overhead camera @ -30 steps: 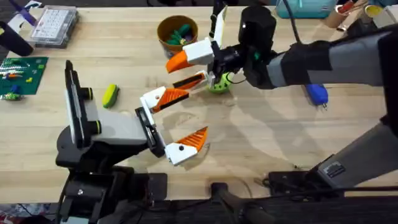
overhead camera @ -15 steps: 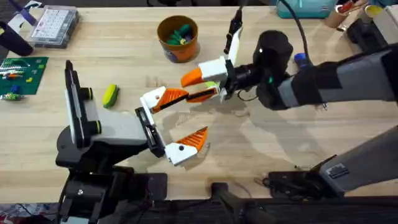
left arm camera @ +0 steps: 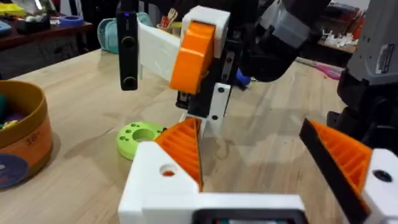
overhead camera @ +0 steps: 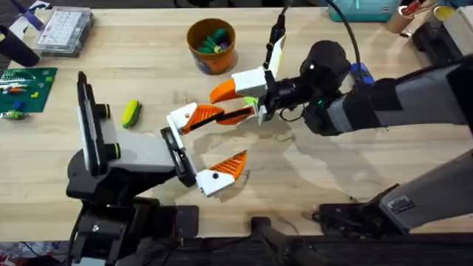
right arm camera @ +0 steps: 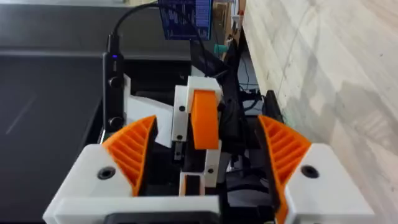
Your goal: Pick up the gripper from the table and insert it into the empty holder that is missing its gripper. Then pick up a screw, insert it into the mounting hole, and use the screwdriver to tighten it. Finally, clean up the table by picking up the vegetable and placing it into the bucket.
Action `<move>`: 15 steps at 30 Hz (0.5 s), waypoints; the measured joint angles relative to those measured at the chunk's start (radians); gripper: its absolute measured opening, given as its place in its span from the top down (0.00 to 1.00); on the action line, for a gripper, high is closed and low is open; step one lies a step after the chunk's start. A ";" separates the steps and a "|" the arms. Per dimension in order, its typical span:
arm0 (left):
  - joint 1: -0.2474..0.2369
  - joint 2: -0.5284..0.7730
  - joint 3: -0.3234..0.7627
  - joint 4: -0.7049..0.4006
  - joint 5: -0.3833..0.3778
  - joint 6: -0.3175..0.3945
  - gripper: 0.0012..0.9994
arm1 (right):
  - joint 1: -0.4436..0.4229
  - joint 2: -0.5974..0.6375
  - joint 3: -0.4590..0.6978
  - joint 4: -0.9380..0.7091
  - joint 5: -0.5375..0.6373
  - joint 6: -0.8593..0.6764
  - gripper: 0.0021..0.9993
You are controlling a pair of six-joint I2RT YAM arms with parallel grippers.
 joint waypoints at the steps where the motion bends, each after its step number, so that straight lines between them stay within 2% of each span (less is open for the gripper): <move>1: 0.000 0.000 0.000 0.000 0.000 0.000 0.01 | 0.004 0.000 0.000 0.000 0.001 0.000 0.09; 5: 0.000 0.000 0.000 0.000 0.000 0.000 0.01 | 0.014 0.000 0.000 -0.001 0.007 0.005 0.27; 8: 0.000 0.000 0.000 0.000 0.000 0.000 0.01 | 0.015 0.000 0.000 -0.001 0.008 0.008 0.44; 12: 0.000 0.000 0.000 0.000 0.000 0.000 0.01 | 0.015 0.000 0.000 -0.002 0.008 0.009 0.53; 15: 0.000 0.000 0.000 0.000 0.000 0.000 0.01 | 0.016 0.000 0.000 -0.001 0.008 0.008 0.68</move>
